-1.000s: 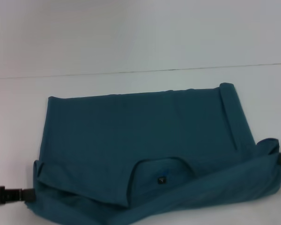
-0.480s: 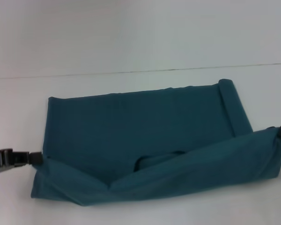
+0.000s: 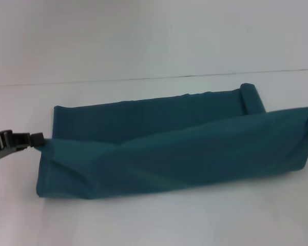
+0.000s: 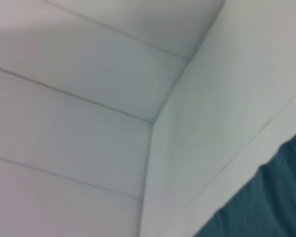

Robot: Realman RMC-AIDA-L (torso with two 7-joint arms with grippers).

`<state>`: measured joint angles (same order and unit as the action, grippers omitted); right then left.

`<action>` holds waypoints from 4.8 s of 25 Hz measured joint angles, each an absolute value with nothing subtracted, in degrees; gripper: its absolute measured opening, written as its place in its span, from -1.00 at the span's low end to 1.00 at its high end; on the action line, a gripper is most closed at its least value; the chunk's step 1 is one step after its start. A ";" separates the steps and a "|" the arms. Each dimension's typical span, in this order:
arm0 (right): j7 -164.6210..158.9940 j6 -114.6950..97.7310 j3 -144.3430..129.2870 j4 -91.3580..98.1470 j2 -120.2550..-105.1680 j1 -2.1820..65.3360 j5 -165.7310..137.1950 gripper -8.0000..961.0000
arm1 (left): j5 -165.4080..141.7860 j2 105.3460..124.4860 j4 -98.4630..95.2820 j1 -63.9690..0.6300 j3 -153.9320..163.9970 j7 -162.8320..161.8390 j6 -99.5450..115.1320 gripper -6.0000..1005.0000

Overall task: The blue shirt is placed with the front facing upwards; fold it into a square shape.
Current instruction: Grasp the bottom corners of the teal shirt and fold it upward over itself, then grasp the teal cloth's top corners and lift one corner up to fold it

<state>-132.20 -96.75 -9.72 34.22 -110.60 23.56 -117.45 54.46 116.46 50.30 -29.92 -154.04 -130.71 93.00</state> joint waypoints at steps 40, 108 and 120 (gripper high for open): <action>-132.88 -69.41 -11.45 29.01 -111.89 35.17 -112.39 -0.98 | 55.47 116.44 38.42 -41.85 -140.59 -129.81 55.12 -0.92; -61.00 -70.26 -24.13 19.79 -119.97 33.16 -99.34 0.16 | 33.06 121.44 51.67 -37.84 -130.21 -147.34 63.98 0.74; -61.56 -70.19 -24.31 19.23 -119.87 32.52 -99.49 -0.89 | 32.34 120.78 45.80 -40.40 -130.16 -147.41 61.17 0.74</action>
<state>-61.56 -70.19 -24.31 19.23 -119.87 32.52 -99.49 32.34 120.78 45.80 -40.40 -130.16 -147.41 61.17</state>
